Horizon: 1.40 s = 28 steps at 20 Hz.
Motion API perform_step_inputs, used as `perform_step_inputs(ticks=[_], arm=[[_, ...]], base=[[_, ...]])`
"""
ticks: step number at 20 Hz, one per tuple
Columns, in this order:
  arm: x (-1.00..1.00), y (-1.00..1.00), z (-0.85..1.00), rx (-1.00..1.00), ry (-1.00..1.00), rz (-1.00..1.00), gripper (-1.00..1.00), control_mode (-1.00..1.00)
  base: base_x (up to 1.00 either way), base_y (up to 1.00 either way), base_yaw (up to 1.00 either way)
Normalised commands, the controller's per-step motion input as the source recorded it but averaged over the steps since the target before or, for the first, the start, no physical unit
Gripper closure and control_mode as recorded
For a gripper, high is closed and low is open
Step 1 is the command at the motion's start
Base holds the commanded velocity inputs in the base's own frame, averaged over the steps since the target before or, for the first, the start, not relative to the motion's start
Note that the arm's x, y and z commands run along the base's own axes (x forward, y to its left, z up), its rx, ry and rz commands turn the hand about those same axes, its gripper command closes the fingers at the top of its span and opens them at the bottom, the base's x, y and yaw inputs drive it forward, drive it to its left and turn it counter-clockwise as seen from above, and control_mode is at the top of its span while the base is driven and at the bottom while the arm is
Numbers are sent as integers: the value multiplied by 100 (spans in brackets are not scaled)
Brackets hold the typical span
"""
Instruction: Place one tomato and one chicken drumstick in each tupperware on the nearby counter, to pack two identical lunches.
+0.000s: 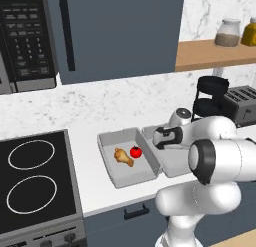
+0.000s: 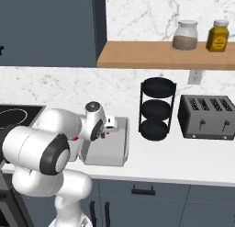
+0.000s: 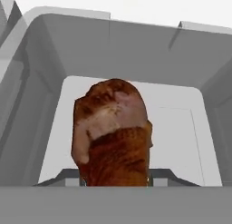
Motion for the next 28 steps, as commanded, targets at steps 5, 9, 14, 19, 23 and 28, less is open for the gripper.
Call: perform_step_inputs(ticks=[5, 9, 14, 19, 23, 28], arm=[[-43, 0, 74, 0, -25, -1, -100, -100], [-67, 0, 96, 0, -22, -1, -100, -100], [-86, 5, 86, 0, -14, 0, -100, -100], [-77, 13, 68, -1, -2, 0, -100, -100], [-79, 23, 22, -6, 0, 0, -100, -100], [0, 0, 0, 0, 0, 0, -100, 100]], base=[[0, 0, 0], [0, 0, 0], [0, 0, 0], [0, 0, 0], [0, 0, 0], [-83, -8, -1]])
